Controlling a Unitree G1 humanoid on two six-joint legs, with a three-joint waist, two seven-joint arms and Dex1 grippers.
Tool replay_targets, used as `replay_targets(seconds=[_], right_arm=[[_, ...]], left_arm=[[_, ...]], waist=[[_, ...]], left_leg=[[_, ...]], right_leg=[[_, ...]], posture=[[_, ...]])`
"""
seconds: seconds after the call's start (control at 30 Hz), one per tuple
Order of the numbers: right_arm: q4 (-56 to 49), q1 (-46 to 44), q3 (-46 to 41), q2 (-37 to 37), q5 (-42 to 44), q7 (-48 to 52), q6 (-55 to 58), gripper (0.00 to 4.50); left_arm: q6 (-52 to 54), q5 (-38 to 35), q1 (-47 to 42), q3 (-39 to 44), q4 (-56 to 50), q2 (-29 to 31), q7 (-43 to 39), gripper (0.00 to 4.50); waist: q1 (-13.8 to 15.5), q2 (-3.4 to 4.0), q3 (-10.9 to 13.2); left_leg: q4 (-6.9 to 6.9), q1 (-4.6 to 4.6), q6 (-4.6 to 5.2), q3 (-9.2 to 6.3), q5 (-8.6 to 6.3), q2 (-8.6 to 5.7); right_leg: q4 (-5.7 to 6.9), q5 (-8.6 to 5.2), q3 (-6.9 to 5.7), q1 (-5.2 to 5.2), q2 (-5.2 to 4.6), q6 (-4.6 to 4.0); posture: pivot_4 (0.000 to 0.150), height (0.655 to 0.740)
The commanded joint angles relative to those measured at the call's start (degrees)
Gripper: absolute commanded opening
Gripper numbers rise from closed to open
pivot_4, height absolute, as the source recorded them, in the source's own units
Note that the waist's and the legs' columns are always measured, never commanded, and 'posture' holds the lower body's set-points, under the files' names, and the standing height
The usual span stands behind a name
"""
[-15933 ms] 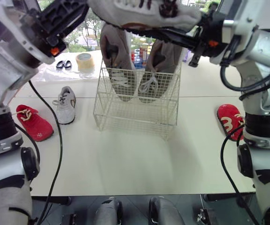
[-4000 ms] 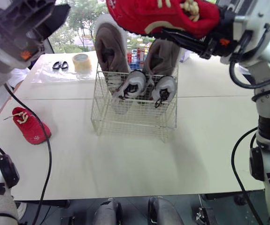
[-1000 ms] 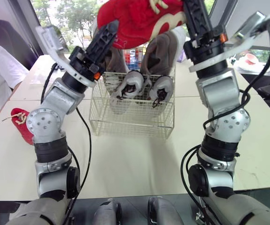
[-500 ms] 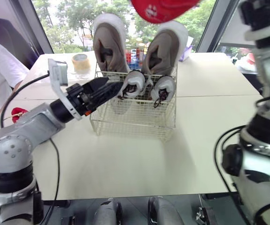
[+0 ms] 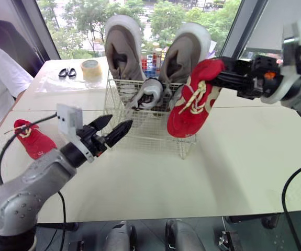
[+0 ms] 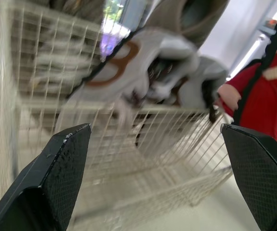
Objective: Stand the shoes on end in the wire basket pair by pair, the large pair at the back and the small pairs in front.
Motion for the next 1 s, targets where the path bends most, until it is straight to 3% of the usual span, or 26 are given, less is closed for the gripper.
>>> replay_targets(seconds=[0.03, 0.4, 0.5, 0.63, 0.8, 1.0], right_arm=[[-0.3, -0.3, 0.4, 0.7, -4.9, 2.3, -4.8, 1.27], [-1.0, 5.9, 3.2, 4.3, -12.4, 4.3, -9.0, 1.27], [-0.8, 7.2, 3.3, 4.5, -13.9, 4.6, -9.3, 2.48], [-1.5, 6.5, 1.7, 4.2, -12.3, 4.8, -6.6, 4.43], [-2.4, 2.5, -2.2, 3.0, -7.5, 4.1, -0.4, 4.48], [-2.0, -5.4, -8.9, 2.7, 7.8, 2.4, 12.5, 4.48]], left_arm=[[-2.1, -1.0, -1.0, 1.4, -2.4, 0.6, -0.7, 4.4], [-1.9, -3.1, -3.1, 2.9, 0.1, 3.0, -0.2, 4.4], [-1.9, -3.6, -3.6, 3.3, 1.1, 3.7, -0.5, 4.5], [-2.0, -4.7, -3.8, 4.4, 2.2, 4.7, -1.0, 4.5], [-2.1, -6.3, -3.4, 7.4, 3.5, 6.6, -1.9, 4.5], [-1.2, -10.9, -5.6, 13.5, 7.2, 11.8, 0.2, 4.5]], waist=[[0.3, 0.01, 0.0], [0.8, 0.01, 0.0], [0.8, 0.01, 0.0], [0.8, 0.01, 0.0], [0.8, 0.02, 0.0], [0.8, 0.01, 0.0]], left_leg=[[0.01, -0.02, 0.0, 0.0, 0.0, 0.0], [0.0, -0.05, 0.0, -0.04, 0.0, 0.01], [0.0, -0.05, 0.0, -0.04, 0.0, 0.01], [0.01, -0.05, 0.0, -0.03, 0.01, 0.01], [0.01, -0.04, 0.0, -0.04, 0.01, 0.02], [0.0, -0.05, 0.0, -0.07, 0.0, 0.05]], right_leg=[[0.0, 0.0, 0.0, -0.03, -0.01, -0.01], [0.01, 0.0, -0.05, -0.04, 0.0, -0.02], [0.01, 0.0, -0.06, -0.04, 0.01, -0.01], [0.02, 0.01, -0.07, -0.04, 0.02, -0.01], [0.03, 0.01, -0.08, -0.05, 0.03, -0.01], [0.04, 0.0, -0.1, -0.07, 0.01, -0.02]], posture=[[0.15, 0.74], [0.15, 0.74], [0.15, 0.74], [0.15, 0.74], [0.15, 0.74], [0.15, 0.74]])
